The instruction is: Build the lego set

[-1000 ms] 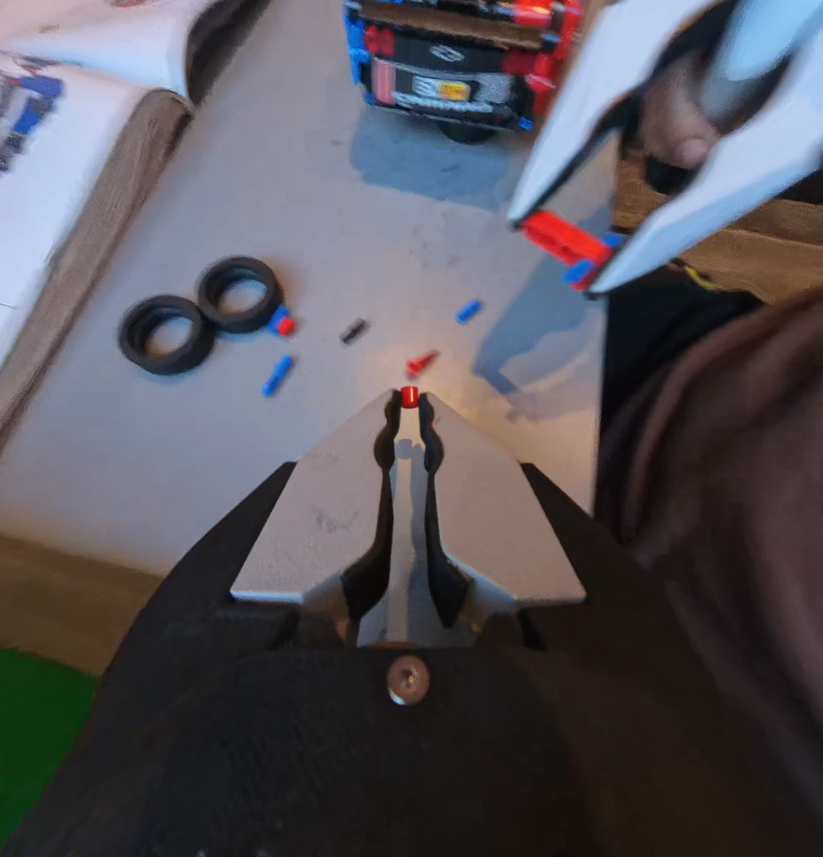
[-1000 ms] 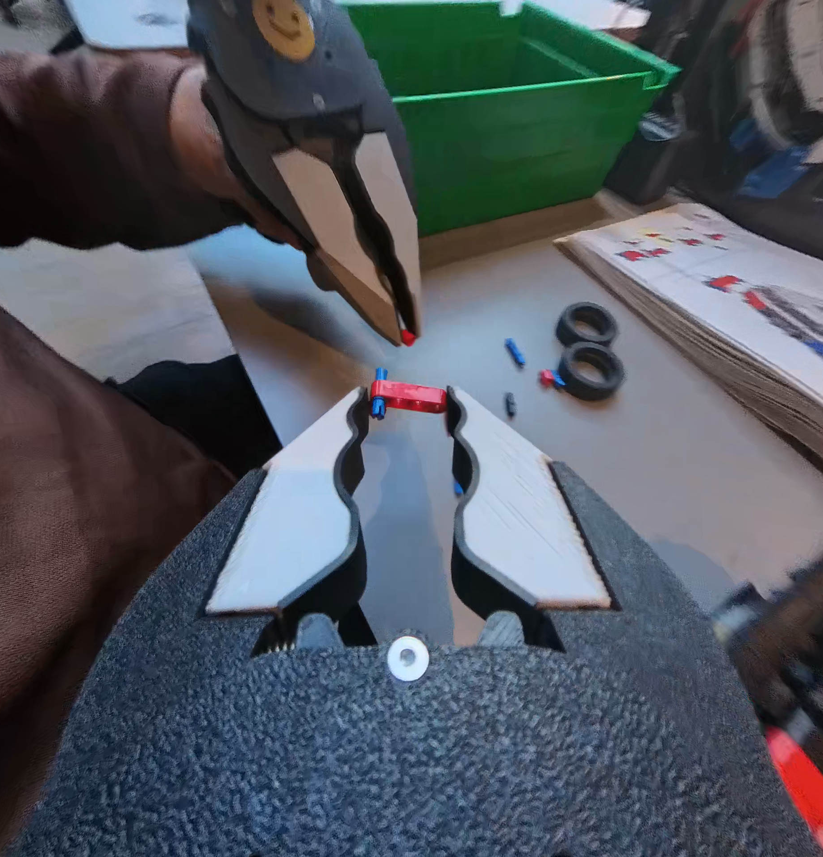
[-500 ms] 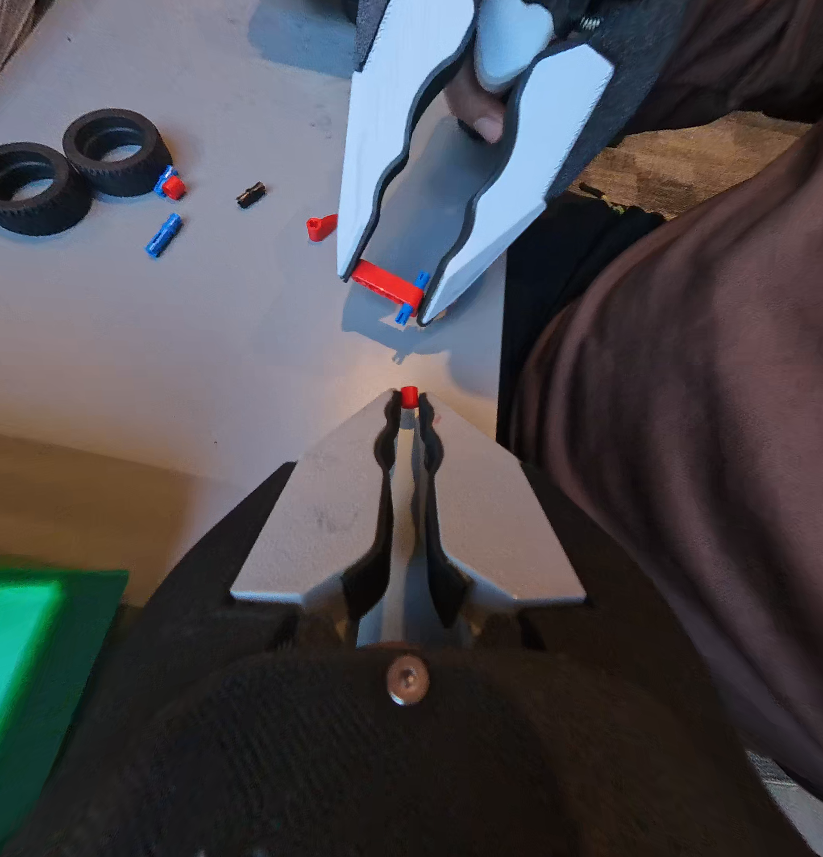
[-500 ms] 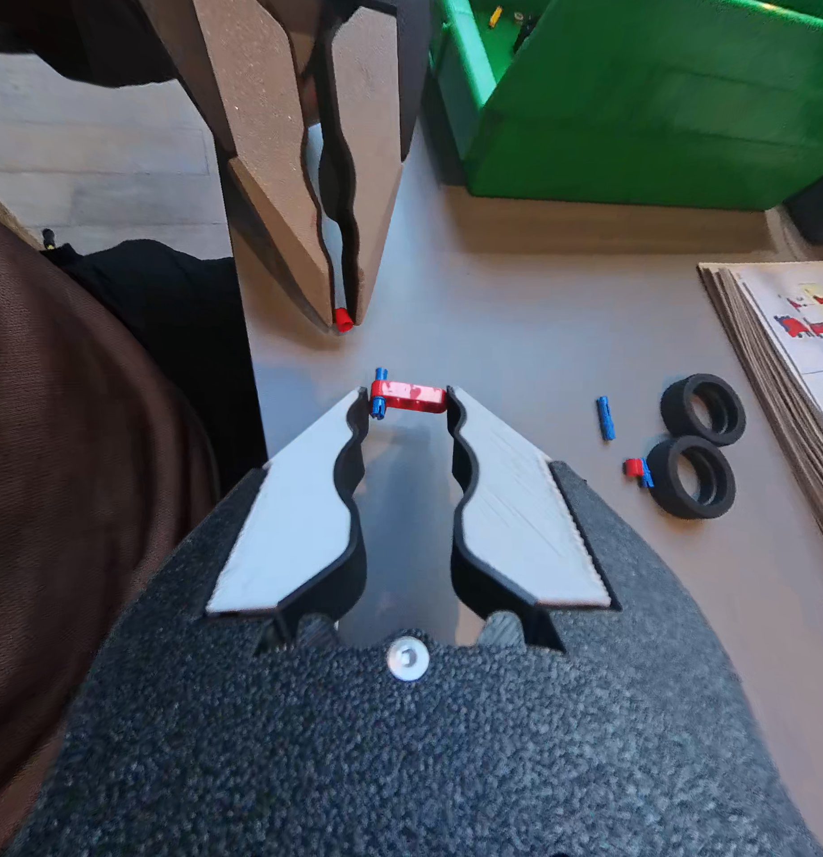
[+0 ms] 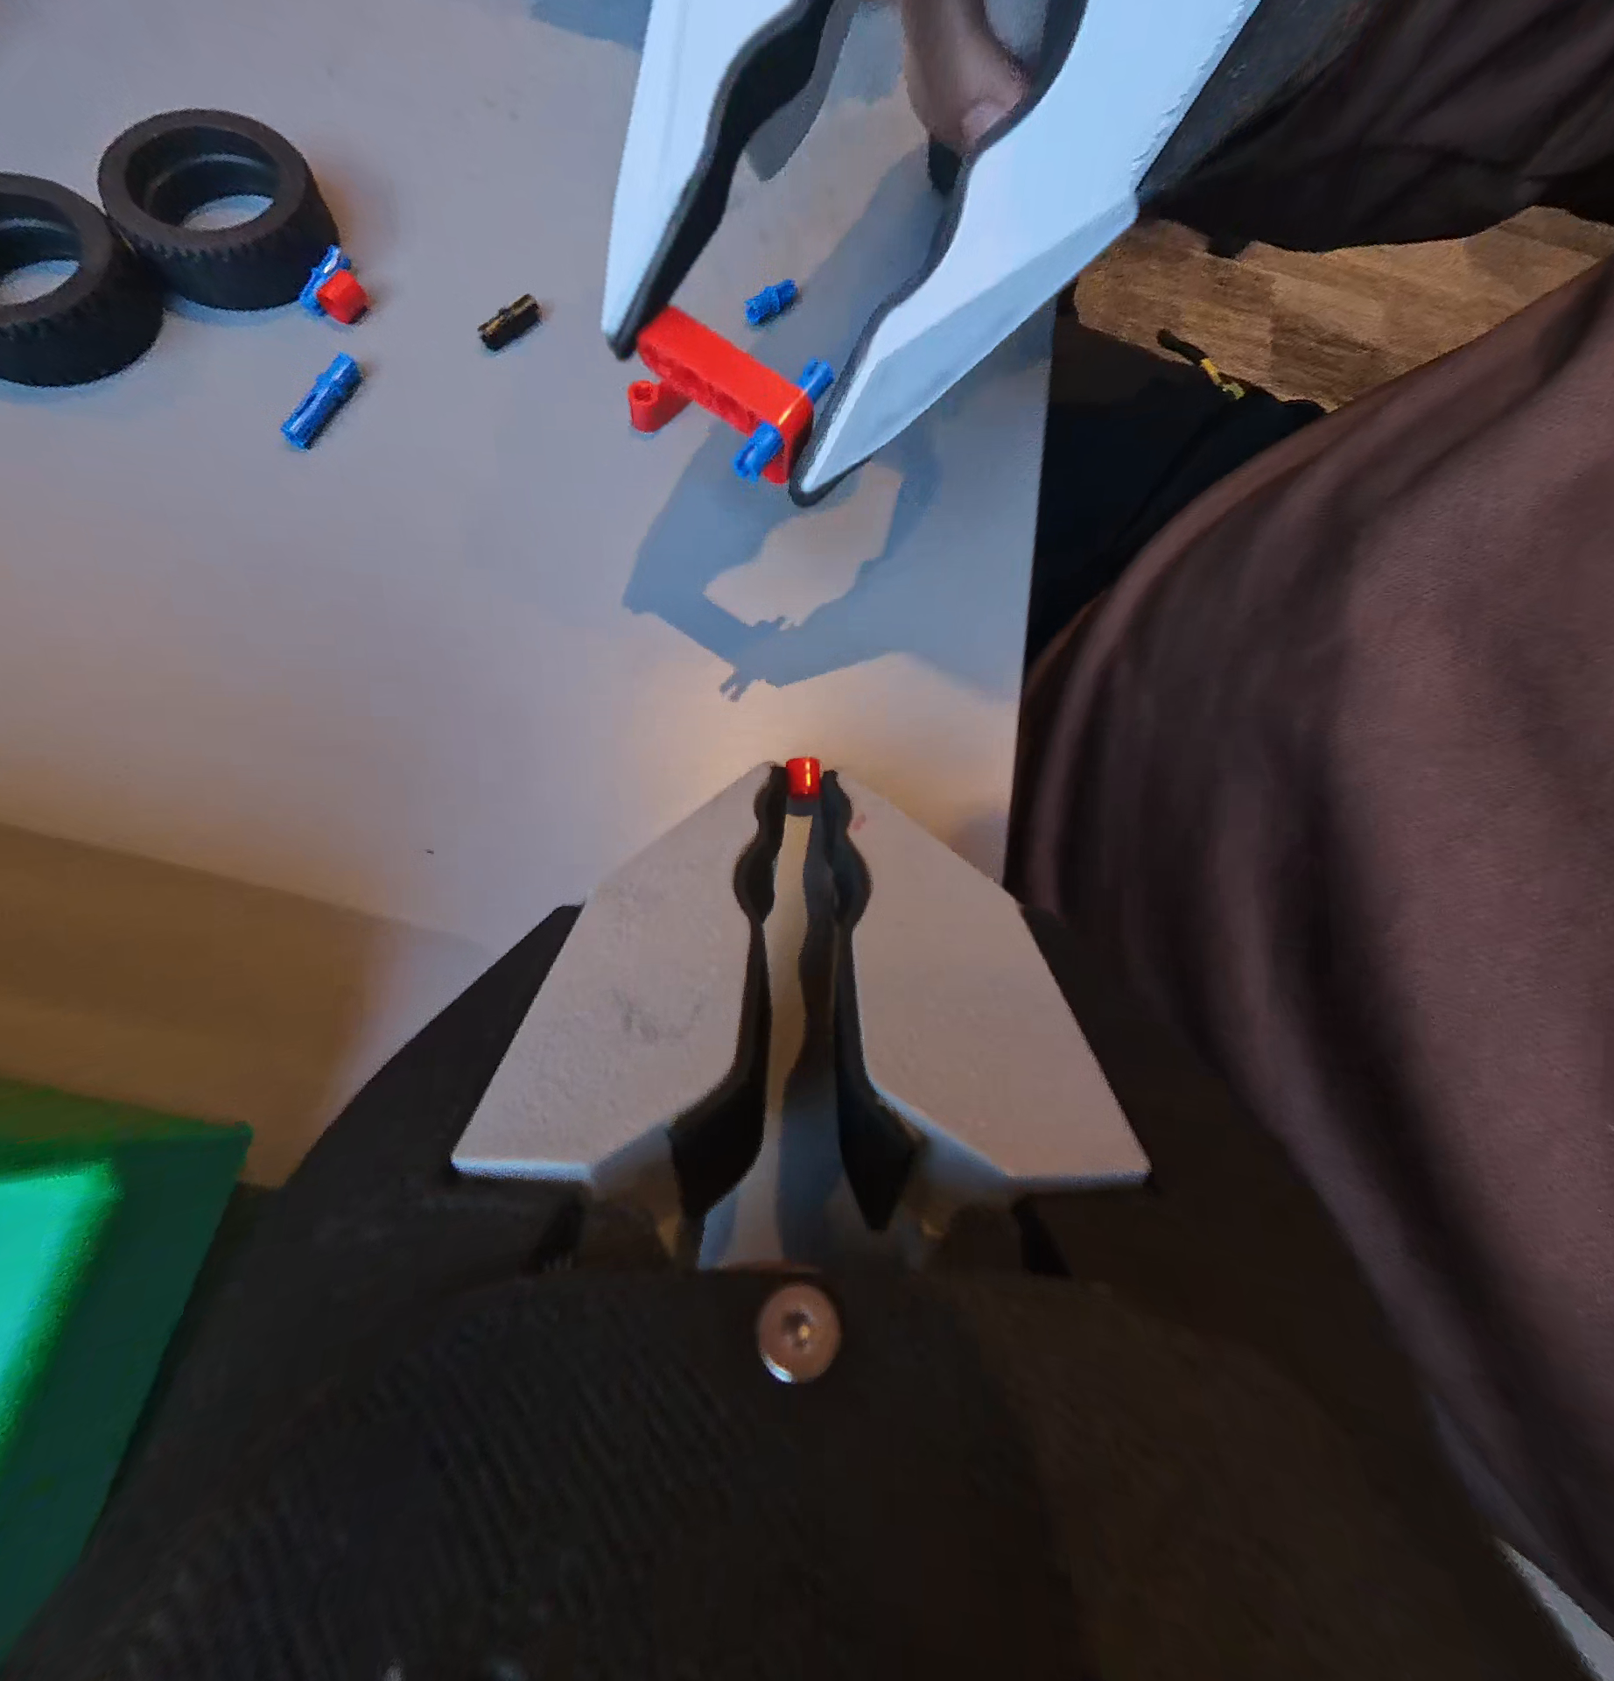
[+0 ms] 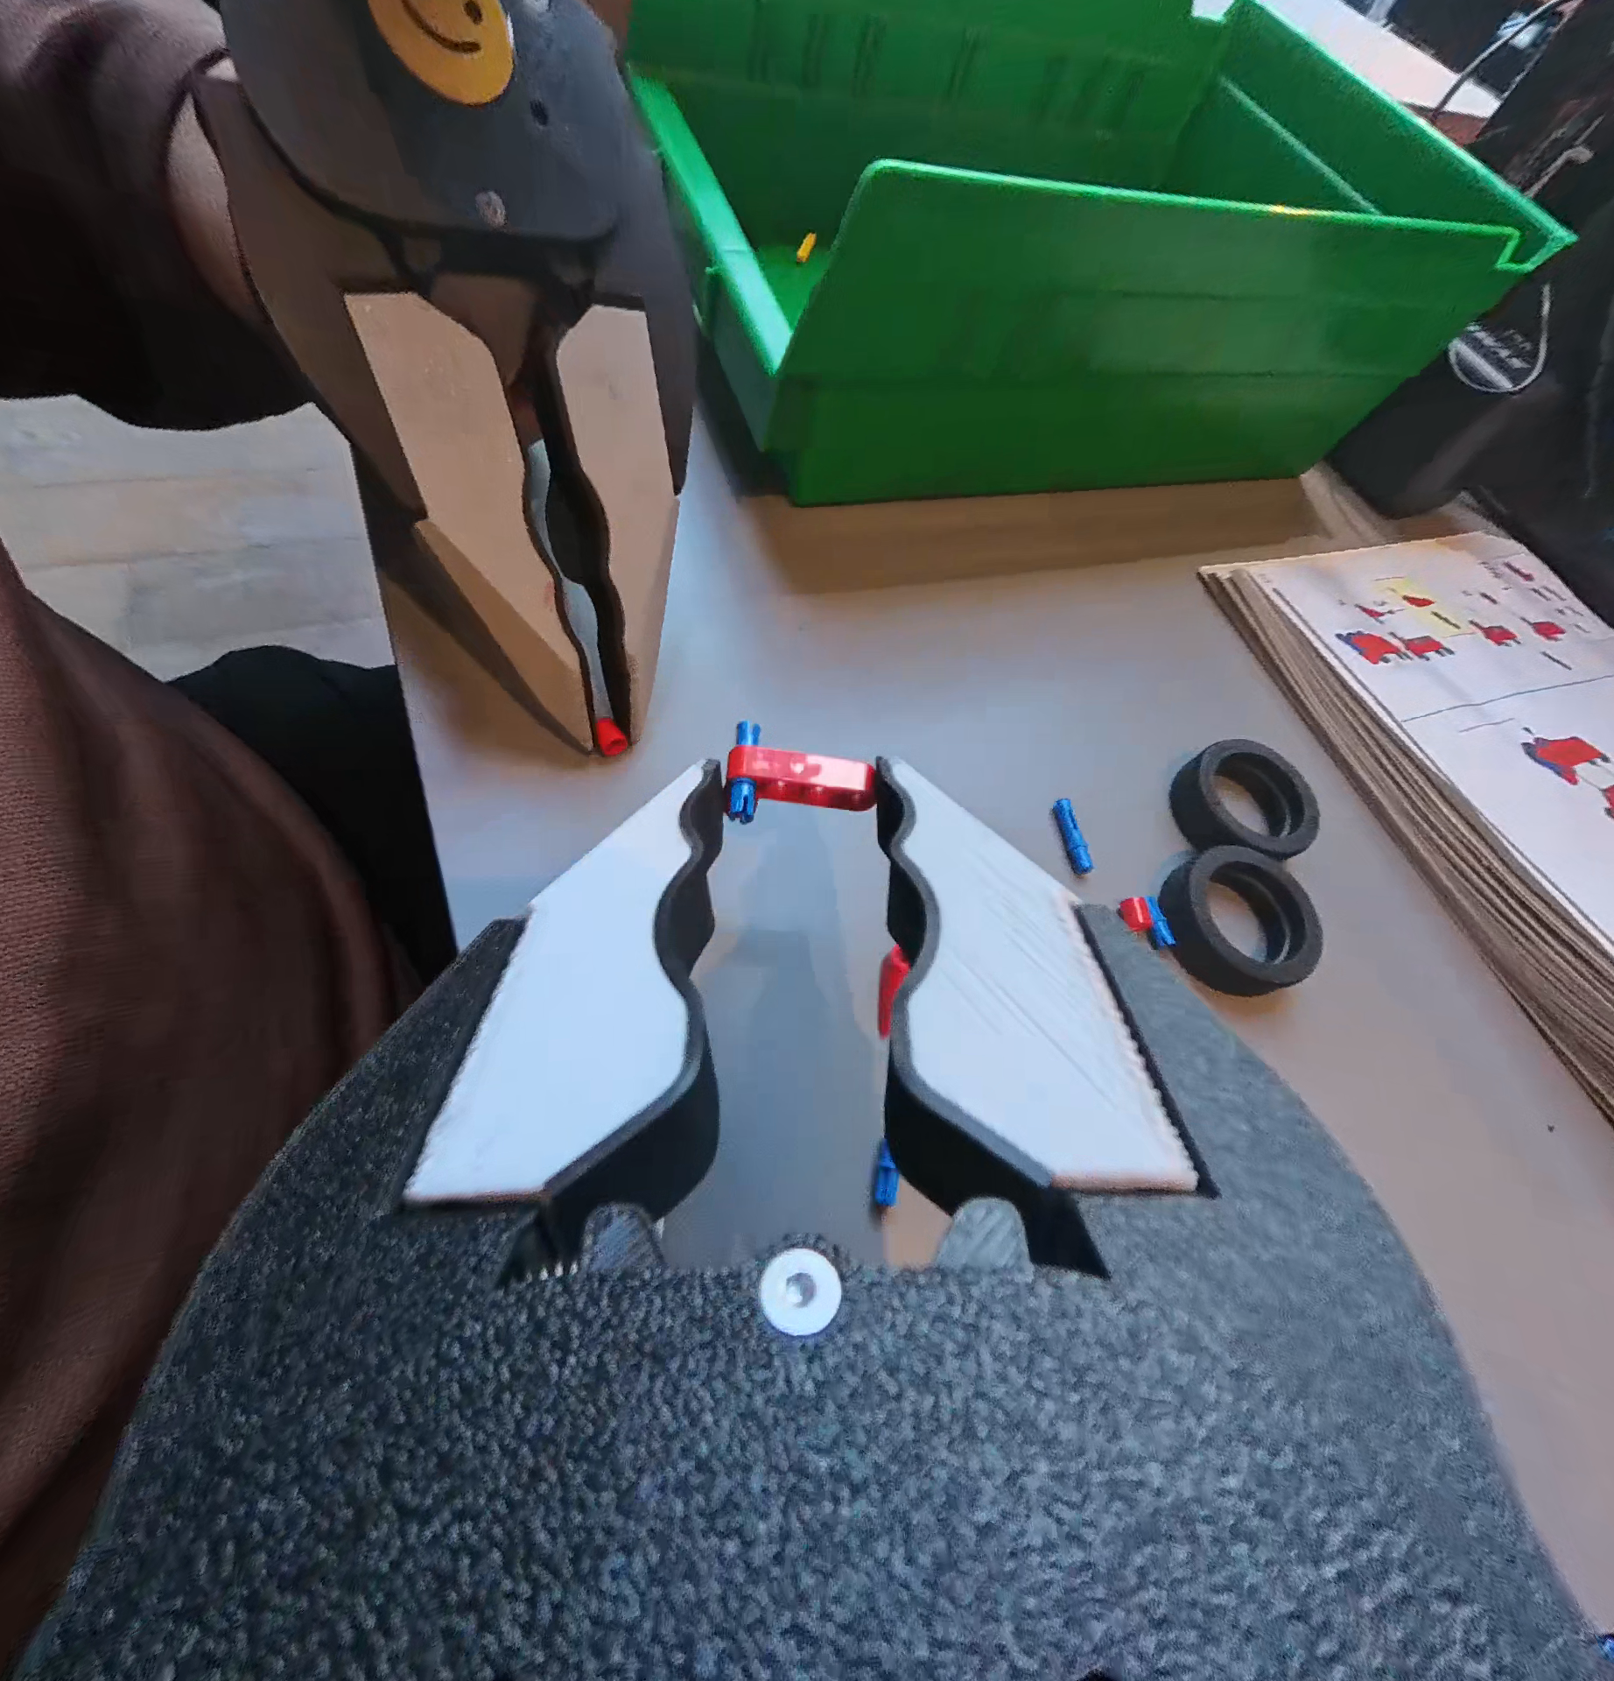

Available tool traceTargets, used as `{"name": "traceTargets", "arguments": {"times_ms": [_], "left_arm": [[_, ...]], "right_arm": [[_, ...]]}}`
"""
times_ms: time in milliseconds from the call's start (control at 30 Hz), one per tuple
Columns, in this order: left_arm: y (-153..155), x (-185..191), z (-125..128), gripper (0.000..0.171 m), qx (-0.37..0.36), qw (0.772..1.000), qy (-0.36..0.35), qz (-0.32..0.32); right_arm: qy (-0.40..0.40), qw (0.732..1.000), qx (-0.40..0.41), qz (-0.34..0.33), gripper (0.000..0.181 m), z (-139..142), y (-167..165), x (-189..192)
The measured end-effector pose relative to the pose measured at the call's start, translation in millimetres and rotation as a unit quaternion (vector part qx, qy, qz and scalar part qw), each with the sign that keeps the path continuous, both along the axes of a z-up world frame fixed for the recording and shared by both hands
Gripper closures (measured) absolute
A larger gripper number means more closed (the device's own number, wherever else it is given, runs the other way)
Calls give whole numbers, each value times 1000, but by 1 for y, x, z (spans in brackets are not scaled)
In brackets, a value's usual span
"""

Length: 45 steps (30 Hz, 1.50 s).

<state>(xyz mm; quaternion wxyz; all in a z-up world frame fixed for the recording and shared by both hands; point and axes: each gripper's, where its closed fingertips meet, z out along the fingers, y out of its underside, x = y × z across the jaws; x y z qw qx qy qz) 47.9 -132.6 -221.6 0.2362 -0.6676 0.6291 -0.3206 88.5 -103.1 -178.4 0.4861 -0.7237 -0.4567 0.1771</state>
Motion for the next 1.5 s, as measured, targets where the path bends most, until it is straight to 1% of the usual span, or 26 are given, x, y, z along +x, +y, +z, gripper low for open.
{"name": "traceTargets", "arguments": {"times_ms": [133,233,300,400,467,533,633,767,900,967,1067,1167,1233,1333,1433,1500], "left_arm": [[3,4,0,167,0,1000,-1,2],[4,6,0,167,0,1000,-1,3],[4,7,0,167,4,1000,0,0],[5,9,0,166,9,1000,0,-2],[4,9,0,160,6,1000,-2,-5],[5,9,1,153,3,1000,-4,-1],[6,9,3,149,-1,1000,-10,3],[7,10,7,149,-3,1000,-21,7],[7,9,7,147,-7,1000,-19,12],[8,9,6,148,-5,1000,-16,12],[8,8,1,150,-1,1000,-2,13],[10,9,1,153,10,1000,1,19],[13,9,0,159,21,999,3,28],[12,9,0,157,31,999,4,28],[10,8,0,155,23,999,2,27],[11,8,0,156,17,999,2,27]], "right_arm": [[13,1000,24,-14,149,11,4,2],[-11,999,39,-18,149,13,3,6],[-48,998,48,-19,149,8,2,9],[-129,990,59,-19,149,-3,1,16],[-190,980,61,-18,149,-11,1,22],[-240,967,80,-14,149,-13,2,26],[-285,954,90,4,149,-13,-1,26],[-323,944,57,25,149,-23,-5,26],[-354,934,-4,38,149,-37,-8,25],[-357,933,-29,41,149,-38,-8,22],[-338,937,-74,43,149,-40,-5,17],[-299,947,-107,38,146,-41,-4,15],[-275,953,-120,29,143,-40,-5,16],[-234,962,-139,18,141,-38,-11,18],[-200,967,-155,-10,141,-38,-14,26],[-178,969,-171,-20,144,-39,-18,30]]}}
